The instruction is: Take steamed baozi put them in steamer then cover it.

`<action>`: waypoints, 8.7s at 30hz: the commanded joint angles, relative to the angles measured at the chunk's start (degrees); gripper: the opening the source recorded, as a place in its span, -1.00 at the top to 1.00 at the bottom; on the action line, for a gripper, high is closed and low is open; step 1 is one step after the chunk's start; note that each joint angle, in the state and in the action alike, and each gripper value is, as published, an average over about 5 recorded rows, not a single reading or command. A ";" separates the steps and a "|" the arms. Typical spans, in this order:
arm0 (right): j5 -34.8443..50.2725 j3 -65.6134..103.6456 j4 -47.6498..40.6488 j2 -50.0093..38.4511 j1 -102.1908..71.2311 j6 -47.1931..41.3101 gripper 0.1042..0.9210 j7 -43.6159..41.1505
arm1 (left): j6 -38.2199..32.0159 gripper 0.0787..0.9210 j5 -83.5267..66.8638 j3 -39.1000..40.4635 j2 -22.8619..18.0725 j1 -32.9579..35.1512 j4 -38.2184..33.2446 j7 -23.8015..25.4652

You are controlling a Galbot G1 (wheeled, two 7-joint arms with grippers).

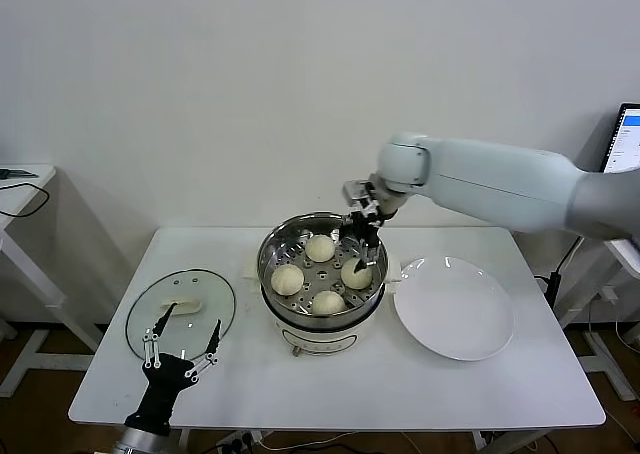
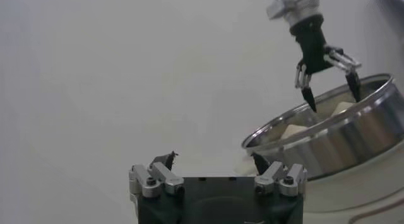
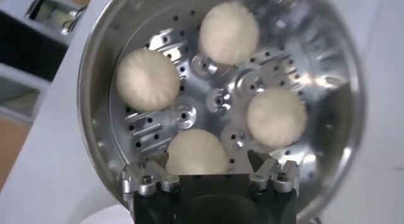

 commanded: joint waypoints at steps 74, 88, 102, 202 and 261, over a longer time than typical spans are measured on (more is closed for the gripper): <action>-13.40 106.44 15.72 9.28 -107.08 28.38 -0.76 65.93 | 17.94 -0.77 53.74 2.58 1.03 -33.04 40.28 -7.24; -13.55 106.05 16.77 9.12 -106.60 28.11 -0.76 66.32 | 18.30 0.01 53.47 2.84 0.81 -34.09 43.93 -6.73; -14.47 105.95 16.80 10.15 -106.79 28.42 -0.76 66.08 | 18.70 0.73 49.76 -1.46 2.46 -30.52 31.48 -7.53; -17.74 106.89 12.70 14.01 -105.28 29.26 -0.76 64.31 | 52.73 0.73 68.94 40.46 -11.33 -46.36 15.77 21.20; -17.74 106.41 18.60 12.49 -108.43 21.47 -0.76 65.30 | 20.88 -0.77 -4.31 2.75 5.05 -16.94 -7.09 -3.47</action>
